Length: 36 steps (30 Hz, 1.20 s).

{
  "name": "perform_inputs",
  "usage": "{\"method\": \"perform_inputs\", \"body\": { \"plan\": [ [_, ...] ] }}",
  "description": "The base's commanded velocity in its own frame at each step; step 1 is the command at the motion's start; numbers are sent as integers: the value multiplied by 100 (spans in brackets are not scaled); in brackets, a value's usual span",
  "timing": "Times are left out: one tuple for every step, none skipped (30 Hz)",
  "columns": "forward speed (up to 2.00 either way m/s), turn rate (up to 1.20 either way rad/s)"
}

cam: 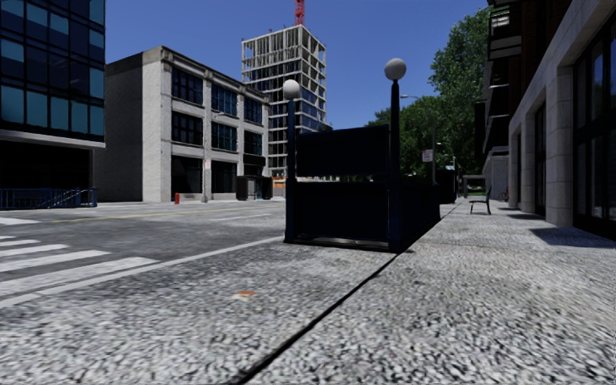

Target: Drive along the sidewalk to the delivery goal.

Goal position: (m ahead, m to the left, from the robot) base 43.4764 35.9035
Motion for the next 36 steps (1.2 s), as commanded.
{"method": "perform_inputs", "body": {
  "plan": [
    [200,46],
    [200,61],
    [200,72],
    [200,82],
    [200,82],
    [200,92],
    [200,105],
    [200,114],
    [200,116],
    [200,116],
    [200,117],
    [200,117],
    [200,117],
    [200,117],
    [200,117],
    [200,117],
    [200,117],
    [200,117],
    [200,117],
    [200,117],
    [200,117],
    [200,117],
    [200,117],
    [200,117],
    [200,117],
    [200,117],
    [200,73],
    [200,31],
    [200,25],
    [200,23],
    [200,23],
    [200,23],
    [200,23],
    [200,23],
    [200,23],
    [200,23]
  ]
}}
